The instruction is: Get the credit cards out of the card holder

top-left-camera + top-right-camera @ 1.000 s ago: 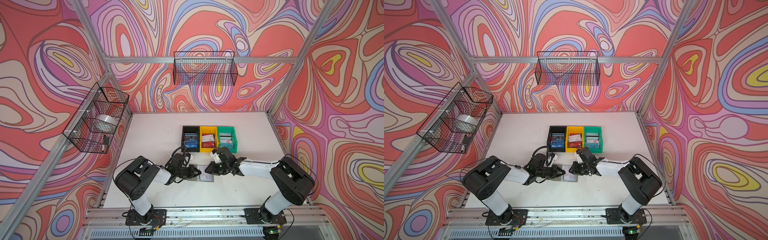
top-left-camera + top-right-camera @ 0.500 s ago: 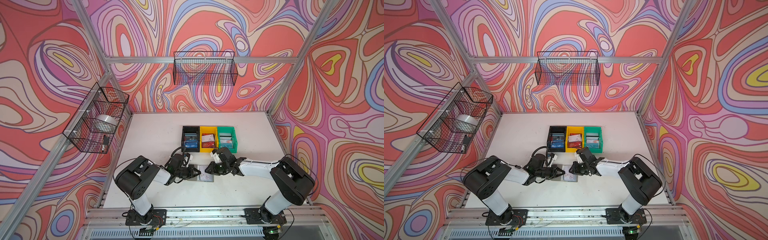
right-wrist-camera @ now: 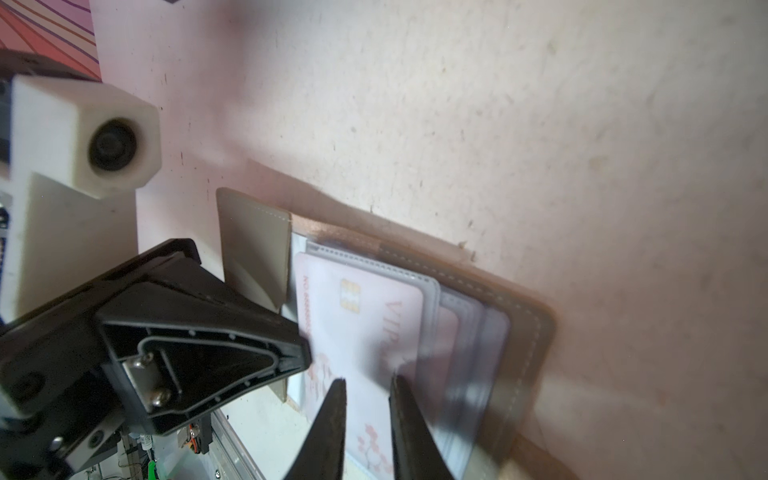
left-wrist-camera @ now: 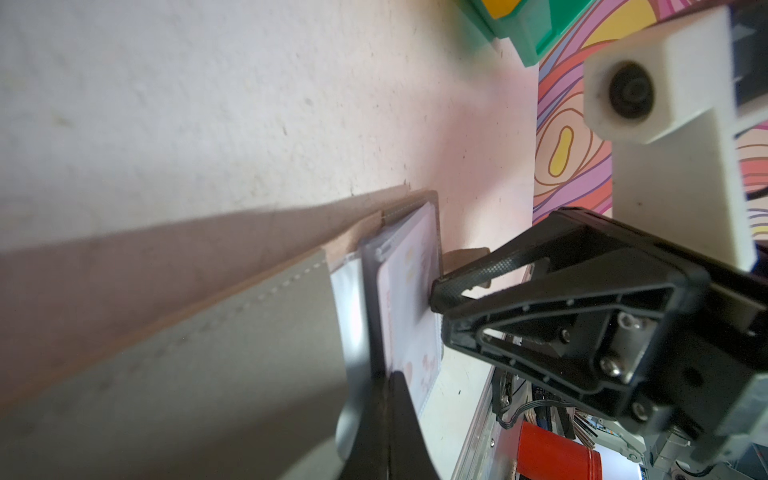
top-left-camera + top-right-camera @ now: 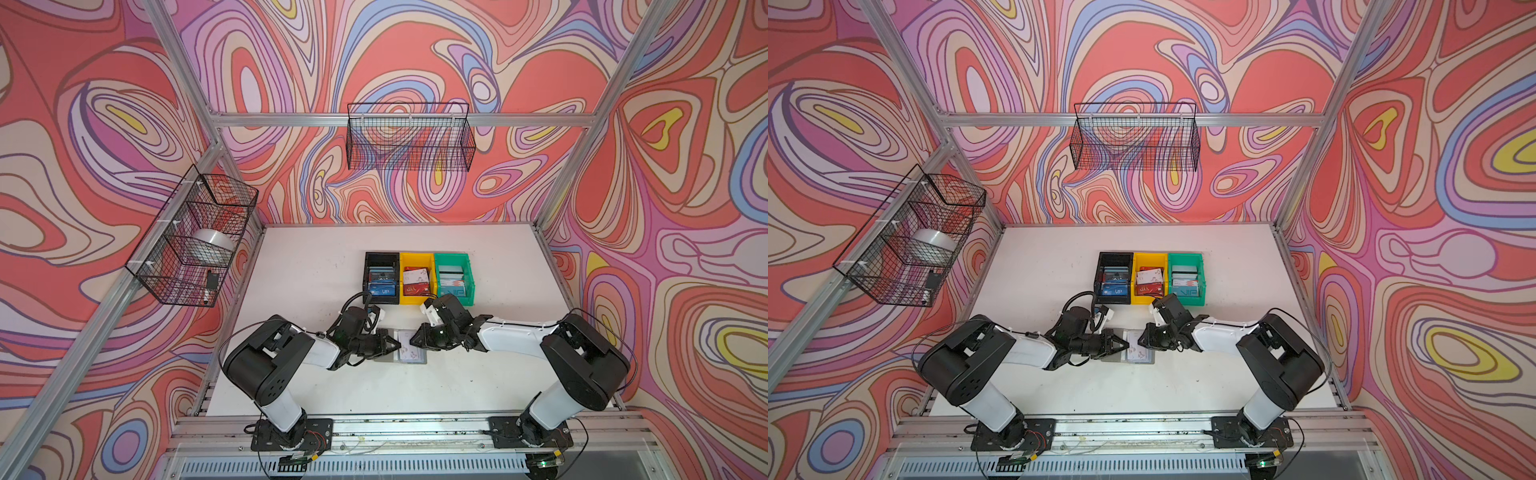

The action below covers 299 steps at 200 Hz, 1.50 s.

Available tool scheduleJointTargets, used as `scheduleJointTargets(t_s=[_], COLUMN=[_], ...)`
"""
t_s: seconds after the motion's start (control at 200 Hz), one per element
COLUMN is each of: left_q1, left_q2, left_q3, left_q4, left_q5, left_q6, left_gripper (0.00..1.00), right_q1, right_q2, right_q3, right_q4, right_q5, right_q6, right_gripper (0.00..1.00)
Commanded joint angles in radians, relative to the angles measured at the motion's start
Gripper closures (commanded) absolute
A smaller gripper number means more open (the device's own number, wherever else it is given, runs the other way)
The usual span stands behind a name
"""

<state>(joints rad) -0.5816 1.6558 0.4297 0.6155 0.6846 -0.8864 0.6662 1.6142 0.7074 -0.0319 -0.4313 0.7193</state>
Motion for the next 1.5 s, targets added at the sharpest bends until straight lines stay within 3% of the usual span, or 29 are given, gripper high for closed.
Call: scheduleJointTargets(t_s=[0.0,0.331,0.641,1.227,1.492], left_q1=[0.013,0.028,0.040,0.060,0.060], left_q2=[-0.025,-0.009,0.047,-0.030,0.033], left_q3=[0.012,0.006,-0.035,-0.042,-0.050], left_q4=[-0.045,0.021,0.216,0.080,0.174], left_q5=[-0.012,0.019,0.059,0.060,0.069], left_q6=[0.021,-0.010,-0.097,-0.029,-0.071], left_gripper=[1.00,1.00,1.00,0.95,0.87], right_q1=[-0.002,-0.004,-0.004,-0.004,-0.004], right_q2=[0.005,0.010,0.019,0.016,0.016], right_q3=[-0.010,-0.013,-0.013,-0.020,-0.022], right_q4=[-0.032,-0.033,-0.030,-0.028,-0.021], right_q5=[0.028,0.029,0.026,0.029,0.028], right_q6=[-0.005,-0.006,-0.006,-0.003,0.001], right_gripper=[0.77,0.77,0.77,0.77,0.77])
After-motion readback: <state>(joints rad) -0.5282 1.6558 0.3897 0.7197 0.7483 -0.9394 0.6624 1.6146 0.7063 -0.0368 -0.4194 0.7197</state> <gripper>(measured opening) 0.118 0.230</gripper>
